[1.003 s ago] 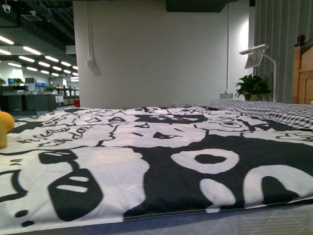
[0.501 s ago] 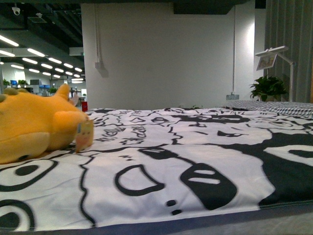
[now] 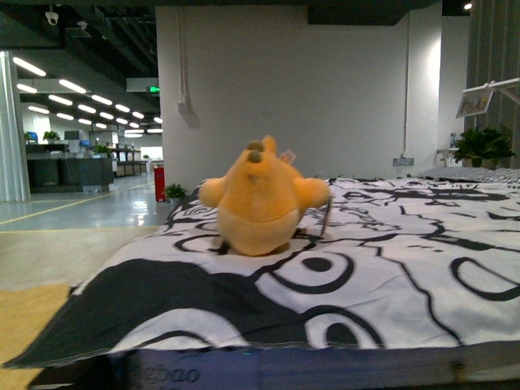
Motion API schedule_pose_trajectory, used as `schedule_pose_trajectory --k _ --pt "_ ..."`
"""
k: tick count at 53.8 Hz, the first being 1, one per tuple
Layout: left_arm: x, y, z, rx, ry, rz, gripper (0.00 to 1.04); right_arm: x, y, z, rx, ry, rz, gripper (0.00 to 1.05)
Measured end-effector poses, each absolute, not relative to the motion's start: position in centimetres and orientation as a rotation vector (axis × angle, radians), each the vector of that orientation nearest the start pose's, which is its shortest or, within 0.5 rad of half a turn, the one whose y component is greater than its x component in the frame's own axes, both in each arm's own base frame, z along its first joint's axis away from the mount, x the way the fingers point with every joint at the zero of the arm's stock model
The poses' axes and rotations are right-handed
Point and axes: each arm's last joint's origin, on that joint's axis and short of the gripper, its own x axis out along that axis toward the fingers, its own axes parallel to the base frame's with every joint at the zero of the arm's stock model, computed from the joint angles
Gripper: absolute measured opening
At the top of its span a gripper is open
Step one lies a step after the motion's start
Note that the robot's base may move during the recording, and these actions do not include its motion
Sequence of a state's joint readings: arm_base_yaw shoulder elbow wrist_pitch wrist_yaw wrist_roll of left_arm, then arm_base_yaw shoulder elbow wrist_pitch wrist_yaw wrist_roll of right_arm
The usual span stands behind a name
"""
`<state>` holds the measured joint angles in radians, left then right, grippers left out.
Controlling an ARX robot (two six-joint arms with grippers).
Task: Put away toys
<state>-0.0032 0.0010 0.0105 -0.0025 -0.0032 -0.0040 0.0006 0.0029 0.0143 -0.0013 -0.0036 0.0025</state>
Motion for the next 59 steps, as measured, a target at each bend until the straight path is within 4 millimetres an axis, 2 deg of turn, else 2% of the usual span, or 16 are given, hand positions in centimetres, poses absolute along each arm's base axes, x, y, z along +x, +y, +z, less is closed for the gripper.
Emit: schedule_pose_trajectory --k 59 --pt "9.71 -0.02 16.68 -0.004 -0.008 -0.001 0.98 9.70 0.01 16.81 0.002 -0.010 0.004 0.98"
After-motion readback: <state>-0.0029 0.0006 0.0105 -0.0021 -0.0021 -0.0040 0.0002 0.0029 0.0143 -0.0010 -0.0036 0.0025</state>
